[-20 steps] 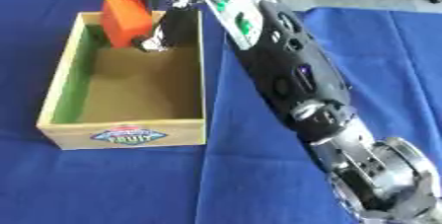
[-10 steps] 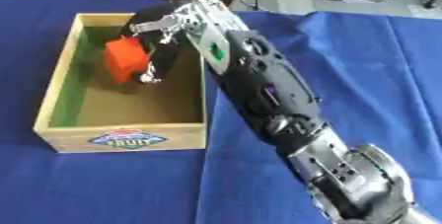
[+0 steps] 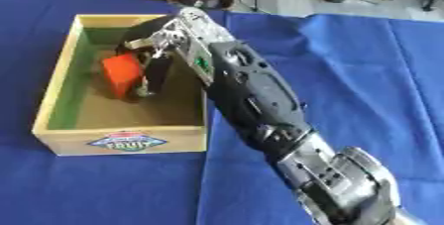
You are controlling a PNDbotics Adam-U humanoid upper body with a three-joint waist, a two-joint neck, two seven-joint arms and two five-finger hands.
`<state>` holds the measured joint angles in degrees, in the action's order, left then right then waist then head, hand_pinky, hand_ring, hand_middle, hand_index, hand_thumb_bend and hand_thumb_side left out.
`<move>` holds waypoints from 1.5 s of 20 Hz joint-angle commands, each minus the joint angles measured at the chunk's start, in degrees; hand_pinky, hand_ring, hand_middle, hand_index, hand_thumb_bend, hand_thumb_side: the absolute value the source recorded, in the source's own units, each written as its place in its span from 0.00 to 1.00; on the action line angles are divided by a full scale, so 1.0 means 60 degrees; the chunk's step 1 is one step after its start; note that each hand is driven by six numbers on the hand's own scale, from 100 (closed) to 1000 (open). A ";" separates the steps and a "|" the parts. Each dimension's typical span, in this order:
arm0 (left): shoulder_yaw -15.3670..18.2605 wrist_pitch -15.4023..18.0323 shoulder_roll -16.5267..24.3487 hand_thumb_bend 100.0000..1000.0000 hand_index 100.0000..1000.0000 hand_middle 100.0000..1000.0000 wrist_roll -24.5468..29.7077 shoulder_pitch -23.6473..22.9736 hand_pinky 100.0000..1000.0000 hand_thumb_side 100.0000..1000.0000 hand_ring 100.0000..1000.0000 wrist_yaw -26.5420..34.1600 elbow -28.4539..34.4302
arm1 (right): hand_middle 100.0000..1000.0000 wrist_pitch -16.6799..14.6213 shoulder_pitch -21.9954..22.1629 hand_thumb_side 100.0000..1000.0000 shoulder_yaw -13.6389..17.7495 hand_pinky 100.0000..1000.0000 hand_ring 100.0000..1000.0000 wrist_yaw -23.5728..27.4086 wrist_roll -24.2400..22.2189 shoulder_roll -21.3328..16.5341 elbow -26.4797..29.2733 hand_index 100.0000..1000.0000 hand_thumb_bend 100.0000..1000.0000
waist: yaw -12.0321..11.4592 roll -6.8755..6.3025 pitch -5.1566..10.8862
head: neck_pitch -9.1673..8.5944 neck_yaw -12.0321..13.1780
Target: Pick up objects on the table and place them in the box.
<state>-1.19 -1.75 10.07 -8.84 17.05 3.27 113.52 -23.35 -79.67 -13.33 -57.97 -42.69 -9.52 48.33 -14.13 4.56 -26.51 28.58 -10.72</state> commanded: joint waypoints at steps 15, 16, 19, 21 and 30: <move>-0.0043 -0.0020 0.0059 0.00 0.74 0.76 0.0073 0.0007 0.60 0.99 0.80 0.0028 0.0178 | 0.88 -0.1445 -0.0283 1.00 0.0401 0.80 0.89 -0.0636 -0.0590 -0.0197 0.0809 0.94 0.38 | 0.0067 -0.0095 0.0294 | -0.0051 0.0043; -0.0043 -0.0020 0.0059 0.00 0.74 0.76 0.0072 0.0008 0.60 0.99 0.80 0.0029 0.0178 | 0.88 -0.1445 -0.0282 1.00 0.0401 0.80 0.89 -0.0636 -0.0589 -0.0197 0.0810 0.94 0.38 | 0.0067 -0.0096 0.0294 | -0.0051 0.0043; -0.0022 -0.0029 0.0039 0.00 0.74 0.76 0.0053 -0.0029 0.60 0.99 0.80 0.0027 0.0178 | 0.87 -0.1409 -0.0369 1.00 0.0500 0.81 0.88 -0.0576 -0.0528 -0.0217 0.0909 0.94 0.21 | 0.0106 -0.0160 0.0331 | -0.0016 0.0075; 0.0016 -0.0036 0.0019 0.00 0.74 0.76 0.0010 -0.0088 0.60 0.99 0.80 0.0024 0.0178 | 0.86 -0.1368 -0.0522 1.00 0.0825 0.80 0.87 -0.0376 -0.0328 -0.0378 0.1234 0.93 0.06 | 0.0170 -0.0235 0.0400 | 0.0065 0.0131; 0.0255 0.0017 0.0076 0.00 0.74 0.76 -0.0307 -0.0258 0.60 0.98 0.80 -0.0230 0.0178 | 0.79 -0.0665 0.0053 1.00 0.2683 0.82 0.79 0.0767 0.0815 -0.1873 0.3092 0.88 0.00 | 0.0639 -0.0526 0.0623 | 0.0556 0.0679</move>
<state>-0.35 -1.78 10.01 -10.25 15.31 2.40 113.52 -27.05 -78.36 0.95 -54.69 -37.81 -18.30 64.25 -10.15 1.65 -24.46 31.28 -7.17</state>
